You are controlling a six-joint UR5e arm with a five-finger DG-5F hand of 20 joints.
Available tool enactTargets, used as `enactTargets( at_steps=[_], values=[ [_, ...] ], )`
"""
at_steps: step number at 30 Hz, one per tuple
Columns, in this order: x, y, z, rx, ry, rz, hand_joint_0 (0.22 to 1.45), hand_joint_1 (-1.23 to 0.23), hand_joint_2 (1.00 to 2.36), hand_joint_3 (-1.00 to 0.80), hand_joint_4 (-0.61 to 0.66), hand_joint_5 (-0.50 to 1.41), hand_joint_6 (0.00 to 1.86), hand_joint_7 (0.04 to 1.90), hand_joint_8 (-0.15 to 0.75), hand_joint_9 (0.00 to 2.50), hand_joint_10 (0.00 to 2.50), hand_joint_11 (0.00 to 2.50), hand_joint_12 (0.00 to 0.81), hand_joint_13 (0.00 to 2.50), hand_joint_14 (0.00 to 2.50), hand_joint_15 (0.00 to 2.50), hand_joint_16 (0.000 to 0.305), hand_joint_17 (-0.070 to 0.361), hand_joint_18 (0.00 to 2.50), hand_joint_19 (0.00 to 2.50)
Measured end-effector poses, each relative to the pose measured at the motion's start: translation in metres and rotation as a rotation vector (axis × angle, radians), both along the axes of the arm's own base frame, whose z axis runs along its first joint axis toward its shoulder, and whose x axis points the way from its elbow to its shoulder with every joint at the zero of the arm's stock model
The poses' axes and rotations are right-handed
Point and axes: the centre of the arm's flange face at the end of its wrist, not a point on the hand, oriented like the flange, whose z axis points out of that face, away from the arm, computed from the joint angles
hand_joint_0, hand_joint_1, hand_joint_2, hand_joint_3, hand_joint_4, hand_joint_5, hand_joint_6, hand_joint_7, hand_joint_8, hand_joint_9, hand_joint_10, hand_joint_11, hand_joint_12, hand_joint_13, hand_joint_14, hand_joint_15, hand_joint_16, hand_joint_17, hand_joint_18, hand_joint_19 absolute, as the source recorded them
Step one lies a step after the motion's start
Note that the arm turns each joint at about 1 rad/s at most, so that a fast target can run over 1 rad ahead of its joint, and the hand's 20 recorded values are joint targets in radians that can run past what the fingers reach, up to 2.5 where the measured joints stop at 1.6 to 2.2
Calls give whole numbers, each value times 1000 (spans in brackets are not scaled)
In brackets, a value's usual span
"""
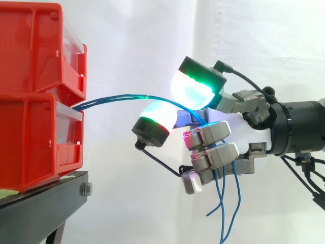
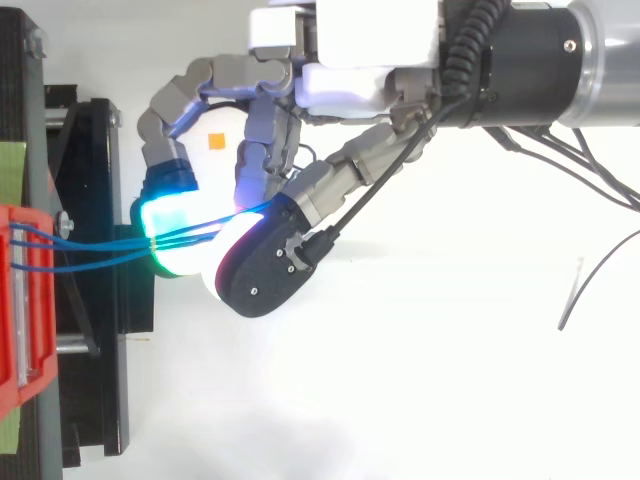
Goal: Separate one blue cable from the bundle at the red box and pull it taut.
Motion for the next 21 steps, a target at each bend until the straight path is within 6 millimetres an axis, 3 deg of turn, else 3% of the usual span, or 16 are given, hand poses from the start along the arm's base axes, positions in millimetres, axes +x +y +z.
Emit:
enactTargets(
  at_steps=[10, 21],
  values=[
    [0, 0, 0, -1, 0, -1, 584, -679, 1000, -500, 33, -127, 793, 1094, 267, 1367, 13, 1618, 300, 1352, 14, 1550, 44, 98, 855, 811],
    [0, 0, 0, 0, 0, 0, 599, -737, 1017, -260, 11, -130, 810, 1149, 261, 1369, 12, 1620, 302, 1354, 14, 1551, 44, 98, 859, 816]
  ],
)
